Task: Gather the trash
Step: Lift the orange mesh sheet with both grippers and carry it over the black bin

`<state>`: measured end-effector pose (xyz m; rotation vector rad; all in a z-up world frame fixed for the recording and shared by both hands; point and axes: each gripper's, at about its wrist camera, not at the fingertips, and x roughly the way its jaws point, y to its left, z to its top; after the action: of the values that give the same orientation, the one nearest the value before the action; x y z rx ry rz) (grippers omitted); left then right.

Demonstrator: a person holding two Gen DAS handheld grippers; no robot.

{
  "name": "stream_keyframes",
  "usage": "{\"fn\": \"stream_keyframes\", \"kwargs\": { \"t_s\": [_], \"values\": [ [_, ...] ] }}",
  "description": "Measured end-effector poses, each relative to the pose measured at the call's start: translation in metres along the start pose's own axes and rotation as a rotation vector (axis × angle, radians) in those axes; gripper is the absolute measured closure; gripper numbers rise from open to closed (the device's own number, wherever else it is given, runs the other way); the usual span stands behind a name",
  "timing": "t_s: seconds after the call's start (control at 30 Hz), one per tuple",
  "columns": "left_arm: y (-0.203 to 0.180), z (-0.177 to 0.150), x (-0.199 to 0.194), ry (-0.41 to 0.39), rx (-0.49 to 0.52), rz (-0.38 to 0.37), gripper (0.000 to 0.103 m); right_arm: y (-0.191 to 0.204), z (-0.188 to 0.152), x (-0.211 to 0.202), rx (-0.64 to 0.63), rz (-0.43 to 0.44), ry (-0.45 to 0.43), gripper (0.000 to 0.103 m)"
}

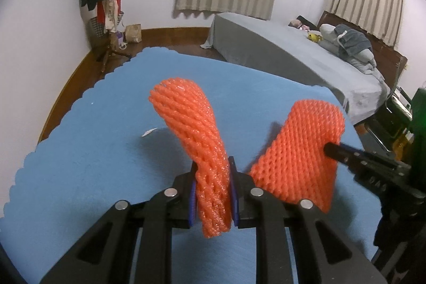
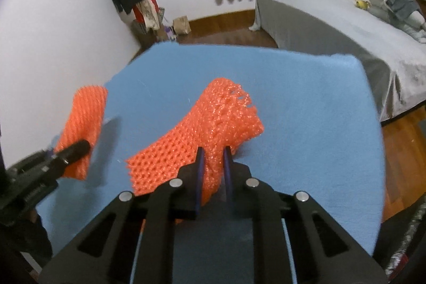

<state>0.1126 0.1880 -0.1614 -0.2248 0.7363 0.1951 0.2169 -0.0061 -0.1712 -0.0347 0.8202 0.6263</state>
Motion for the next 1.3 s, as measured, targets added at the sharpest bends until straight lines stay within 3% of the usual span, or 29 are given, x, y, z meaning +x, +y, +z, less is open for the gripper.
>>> {"fn": "stream_keyframes", "kwargs": {
  "t_s": [0.5, 0.73, 1.3],
  "values": [
    [-0.059, 0.021, -0.063, -0.094, 0.072, -0.075, 0.084, -0.007, 0.007, -0.114, -0.021, -0.069, -0.156, 0.09],
    [-0.095, 0.028, -0.093, -0.141, 0.107, -0.146, 0.084, -0.022, 0.003, -0.172, -0.012, -0.118, -0.234, 0.09],
    [-0.183, 0.011, -0.144, -0.185, 0.222, -0.33, 0.084, -0.071, -0.043, -0.286, 0.043, -0.278, -0.342, 0.09]
  ]
}}
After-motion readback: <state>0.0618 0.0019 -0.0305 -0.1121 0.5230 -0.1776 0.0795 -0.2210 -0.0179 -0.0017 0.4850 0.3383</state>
